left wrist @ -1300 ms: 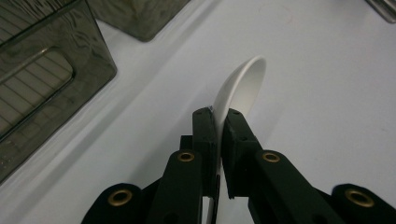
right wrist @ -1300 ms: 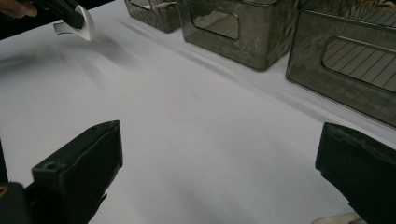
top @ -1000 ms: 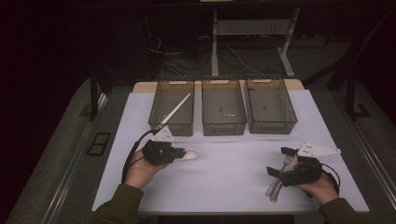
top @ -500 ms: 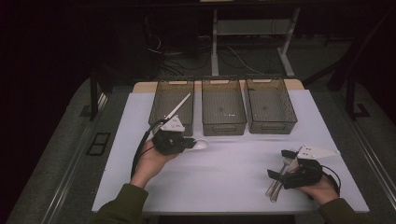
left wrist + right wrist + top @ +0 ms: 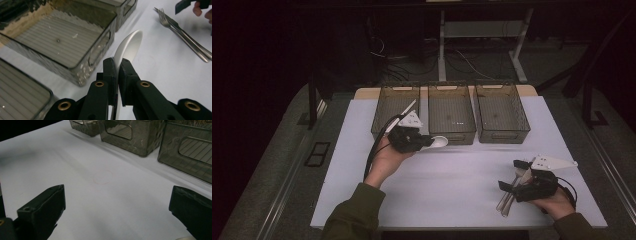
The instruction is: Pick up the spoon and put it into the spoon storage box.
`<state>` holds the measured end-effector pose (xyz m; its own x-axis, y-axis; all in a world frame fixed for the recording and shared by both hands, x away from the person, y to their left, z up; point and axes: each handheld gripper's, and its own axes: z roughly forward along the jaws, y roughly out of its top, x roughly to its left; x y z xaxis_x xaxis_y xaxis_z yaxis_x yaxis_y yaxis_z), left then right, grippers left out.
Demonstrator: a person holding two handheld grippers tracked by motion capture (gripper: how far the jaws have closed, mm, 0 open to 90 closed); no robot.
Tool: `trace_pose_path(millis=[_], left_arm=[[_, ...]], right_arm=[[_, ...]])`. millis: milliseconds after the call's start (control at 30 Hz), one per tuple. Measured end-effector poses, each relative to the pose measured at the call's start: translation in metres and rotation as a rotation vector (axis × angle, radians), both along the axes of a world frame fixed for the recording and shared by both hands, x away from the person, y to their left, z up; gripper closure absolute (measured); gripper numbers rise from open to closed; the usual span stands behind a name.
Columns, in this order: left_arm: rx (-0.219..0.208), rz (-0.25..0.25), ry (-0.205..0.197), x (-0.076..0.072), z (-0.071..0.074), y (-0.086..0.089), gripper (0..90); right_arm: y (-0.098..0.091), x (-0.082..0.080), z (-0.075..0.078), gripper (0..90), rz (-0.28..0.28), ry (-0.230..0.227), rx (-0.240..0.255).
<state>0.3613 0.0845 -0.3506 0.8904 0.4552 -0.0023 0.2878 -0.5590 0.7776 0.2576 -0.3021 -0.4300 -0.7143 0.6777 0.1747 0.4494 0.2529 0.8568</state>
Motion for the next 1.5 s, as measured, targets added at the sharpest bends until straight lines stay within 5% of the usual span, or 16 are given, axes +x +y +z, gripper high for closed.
trace_pose_path(millis=[233, 700, 833, 1133, 1400, 1500], left_arm=[[0.016, -0.018, -0.045, 0.015, 0.011, -0.013, 84.0], [0.034, -0.017, -0.070, 0.049, 0.020, -0.033, 84.1], [0.003, -0.008, -0.060, 0.060, 0.020, -0.040, 84.1], [0.024, -0.017, -0.108, 0.085, 0.022, -0.059, 84.1], [0.010, 0.012, -0.058, 0.105, 0.007, -0.070, 84.0], [0.038, 0.005, -0.042, 0.110, -0.001, -0.077, 84.0]], right_arm=[[0.000, 0.000, 0.001, 0.7, -0.001, -0.004, 0.001], [0.000, 0.000, 0.002, 0.6, -0.005, -0.003, 0.014], [-0.001, -0.001, 0.003, 0.7, -0.004, -0.010, 0.021], [-0.002, -0.002, 0.004, 0.7, -0.008, -0.011, 0.032], [-0.002, -0.002, 0.005, 0.7, -0.006, -0.014, 0.040], [-0.002, -0.002, 0.005, 0.7, -0.004, -0.019, 0.041]])
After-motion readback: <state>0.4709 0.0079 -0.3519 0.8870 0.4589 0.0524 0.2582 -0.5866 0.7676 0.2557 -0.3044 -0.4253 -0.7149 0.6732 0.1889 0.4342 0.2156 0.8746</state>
